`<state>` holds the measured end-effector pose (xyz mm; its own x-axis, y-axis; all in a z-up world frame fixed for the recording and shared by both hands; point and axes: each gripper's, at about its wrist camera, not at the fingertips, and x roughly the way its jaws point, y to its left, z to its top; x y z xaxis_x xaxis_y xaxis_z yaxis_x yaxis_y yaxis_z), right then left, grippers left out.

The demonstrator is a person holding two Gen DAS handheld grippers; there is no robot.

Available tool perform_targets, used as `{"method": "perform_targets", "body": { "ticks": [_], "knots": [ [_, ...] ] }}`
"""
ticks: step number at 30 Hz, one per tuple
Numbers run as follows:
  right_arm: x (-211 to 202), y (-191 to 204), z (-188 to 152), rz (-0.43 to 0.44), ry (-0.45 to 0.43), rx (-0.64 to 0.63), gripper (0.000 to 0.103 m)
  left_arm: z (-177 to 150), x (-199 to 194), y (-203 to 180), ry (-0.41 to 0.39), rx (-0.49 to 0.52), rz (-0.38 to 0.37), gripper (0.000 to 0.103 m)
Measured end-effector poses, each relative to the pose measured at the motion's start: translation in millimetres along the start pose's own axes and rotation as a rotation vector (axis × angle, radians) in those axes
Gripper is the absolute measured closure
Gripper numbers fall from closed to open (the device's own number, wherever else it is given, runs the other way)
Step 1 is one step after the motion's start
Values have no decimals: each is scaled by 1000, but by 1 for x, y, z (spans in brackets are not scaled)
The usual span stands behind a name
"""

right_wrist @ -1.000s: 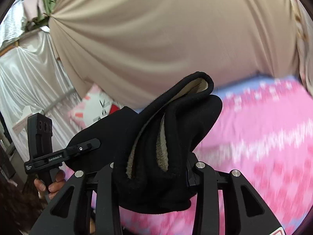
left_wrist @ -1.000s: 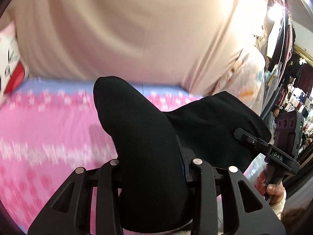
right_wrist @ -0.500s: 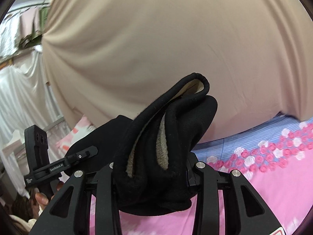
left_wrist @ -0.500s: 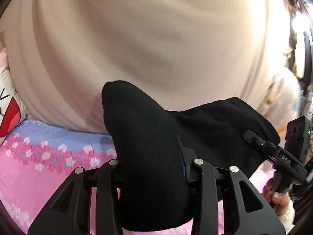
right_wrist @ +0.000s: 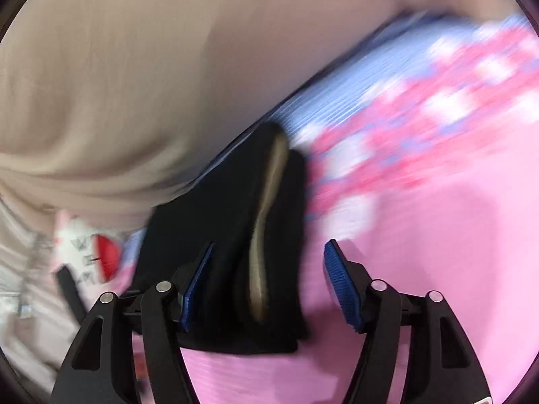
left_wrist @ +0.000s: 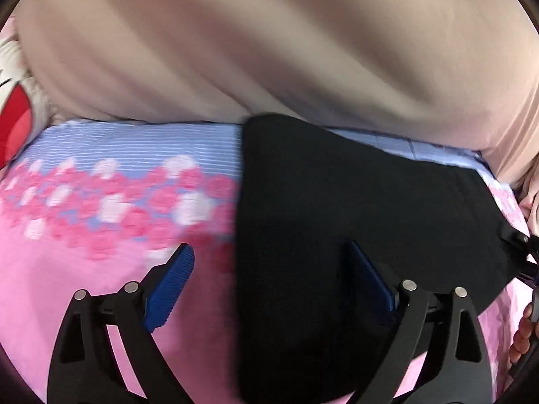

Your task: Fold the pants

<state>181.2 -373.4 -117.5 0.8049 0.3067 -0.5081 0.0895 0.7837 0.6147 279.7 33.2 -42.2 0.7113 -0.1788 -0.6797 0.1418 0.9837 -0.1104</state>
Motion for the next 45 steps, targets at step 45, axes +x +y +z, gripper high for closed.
{"method": "perform_targets", "body": {
  "ticks": [45],
  "knots": [
    [13, 98, -60, -317, 24, -375, 59, -29, -32, -51, 87, 143, 351, 5]
  ]
}}
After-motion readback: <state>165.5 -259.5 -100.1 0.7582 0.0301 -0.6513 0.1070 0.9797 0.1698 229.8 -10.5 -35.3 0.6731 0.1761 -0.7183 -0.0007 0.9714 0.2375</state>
